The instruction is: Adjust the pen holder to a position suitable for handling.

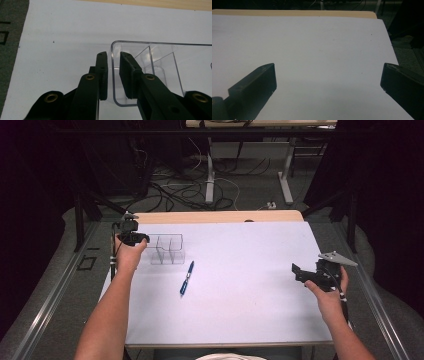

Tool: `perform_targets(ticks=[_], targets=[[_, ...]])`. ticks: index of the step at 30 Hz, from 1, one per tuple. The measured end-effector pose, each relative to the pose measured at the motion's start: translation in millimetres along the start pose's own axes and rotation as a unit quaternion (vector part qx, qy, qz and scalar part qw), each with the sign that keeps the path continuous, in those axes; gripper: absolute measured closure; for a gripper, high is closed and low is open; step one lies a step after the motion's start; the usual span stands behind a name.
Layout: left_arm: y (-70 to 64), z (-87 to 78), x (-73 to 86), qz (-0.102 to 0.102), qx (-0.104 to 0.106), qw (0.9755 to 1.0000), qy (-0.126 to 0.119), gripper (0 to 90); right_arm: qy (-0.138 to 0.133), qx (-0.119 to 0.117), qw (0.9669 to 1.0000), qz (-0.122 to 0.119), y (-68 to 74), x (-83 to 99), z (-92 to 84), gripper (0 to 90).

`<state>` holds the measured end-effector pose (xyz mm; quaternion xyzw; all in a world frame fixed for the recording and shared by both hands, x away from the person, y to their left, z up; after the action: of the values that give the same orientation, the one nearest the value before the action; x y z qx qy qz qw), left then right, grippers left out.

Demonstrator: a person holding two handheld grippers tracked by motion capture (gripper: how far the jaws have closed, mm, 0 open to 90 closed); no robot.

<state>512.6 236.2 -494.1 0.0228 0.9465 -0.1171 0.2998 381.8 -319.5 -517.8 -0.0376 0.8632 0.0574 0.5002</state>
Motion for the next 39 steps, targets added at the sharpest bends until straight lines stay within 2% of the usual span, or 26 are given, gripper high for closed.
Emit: perform_targets(ticks=[2,4,5,6,11,18,20,34,39], targets=[[0.6,1.6,0.3,-0.005,0.001,1.0000,-0.004,78.1,-0.001,-0.001,1.0000,-0.005,-0.6,0.0,0.4,0.0],[1.9,2.3,0.6,-0.008,0.007,0.9999,0.010,78.4,-0.005,-0.002,1.0000,-0.001,0.4,0.2,1.2,0.0],[2.2,3.4,0.9,-0.010,0.006,0.9999,0.011,78.4,-0.015,0.002,0.9999,0.002,0.9,-0.1,3.0,0.0],[2.9,5.9,0.9,-0.011,0.005,0.9999,0.010,78.5,-0.002,-0.004,1.0000,-0.001,0.6,0.4,1.1,0.0],[3.6,10.0,1.6,-0.020,0.006,0.9995,0.024,79.4,-0.003,-0.006,1.0000,-0.006,0.4,0.7,1.8,0.0],[2.6,14.6,1.9,-0.022,0.006,0.9993,0.029,82.1,0.003,-0.005,1.0000,-0.002,0.8,1.8,2.3,0.0],[2.1,15.5,2.3,-0.021,-0.002,0.9992,0.034,84.0,0.002,-0.004,1.0000,-0.002,0.9,1.9,2.5,0.1],[-0.3,15.8,1.7,-0.023,-0.018,0.9991,0.030,86.1,0.003,-0.007,0.9999,-0.007,0.3,2.4,3.3,0.2],[1.1,15.6,1.4,-0.030,-0.025,0.9988,0.030,87.5,0.003,-0.006,0.9999,-0.007,0.2,2.5,3.3,0.2]])
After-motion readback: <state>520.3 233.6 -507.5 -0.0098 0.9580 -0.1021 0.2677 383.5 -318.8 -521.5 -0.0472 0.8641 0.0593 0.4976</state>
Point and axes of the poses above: each handheld gripper's, and its own axes: z roughly forward along the jaws, x roughly out of its underside, y roughly to its left, the point moved 4 cm from there along z, roughly forward along the jaws, and after that the axes turned 4 degrees about x, right-handed, at the moved point
